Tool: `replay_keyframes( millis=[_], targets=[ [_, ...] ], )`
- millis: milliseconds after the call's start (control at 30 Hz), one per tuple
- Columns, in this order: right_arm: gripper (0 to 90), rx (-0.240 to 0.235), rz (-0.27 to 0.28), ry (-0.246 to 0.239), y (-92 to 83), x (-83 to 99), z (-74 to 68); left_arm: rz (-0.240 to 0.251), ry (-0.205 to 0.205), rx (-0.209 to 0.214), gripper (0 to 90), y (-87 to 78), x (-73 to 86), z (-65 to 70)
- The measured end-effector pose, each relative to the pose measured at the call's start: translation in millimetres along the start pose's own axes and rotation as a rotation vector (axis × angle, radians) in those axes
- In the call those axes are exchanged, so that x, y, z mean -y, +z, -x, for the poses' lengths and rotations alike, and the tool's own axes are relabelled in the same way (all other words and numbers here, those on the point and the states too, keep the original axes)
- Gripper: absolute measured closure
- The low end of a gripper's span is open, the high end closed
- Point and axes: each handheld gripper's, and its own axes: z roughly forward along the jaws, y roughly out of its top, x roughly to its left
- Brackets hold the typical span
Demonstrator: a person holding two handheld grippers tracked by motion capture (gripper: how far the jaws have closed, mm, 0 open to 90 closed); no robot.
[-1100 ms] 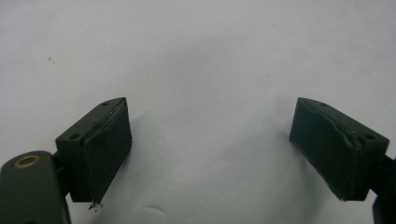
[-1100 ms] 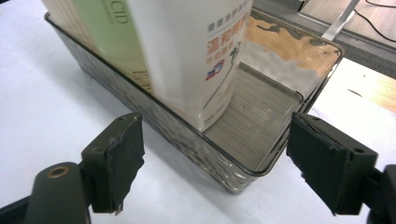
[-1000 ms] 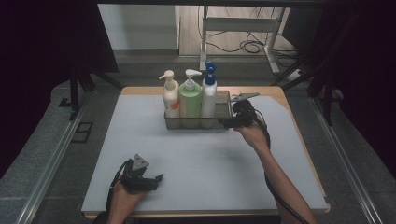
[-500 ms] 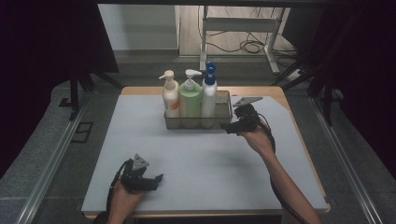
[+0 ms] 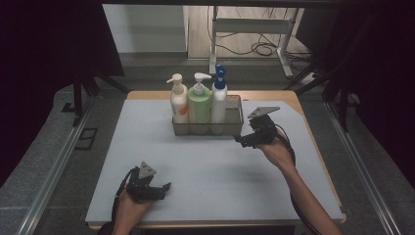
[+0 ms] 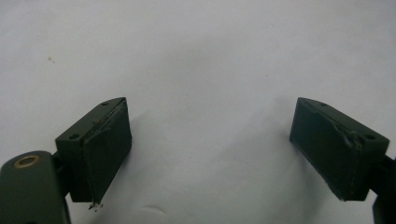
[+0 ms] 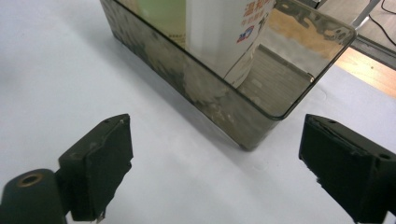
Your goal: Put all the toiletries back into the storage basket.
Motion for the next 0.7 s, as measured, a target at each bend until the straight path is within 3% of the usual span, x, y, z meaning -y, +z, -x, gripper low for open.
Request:
replay_keyframes(
  millis=[700],
  targets=[
    [1.9,0.002,-0.011,-0.017,-16.0,26.3,-3.5,0.001,0.0,0.0,12.4,0.1,0.0,0.1]
  ],
)
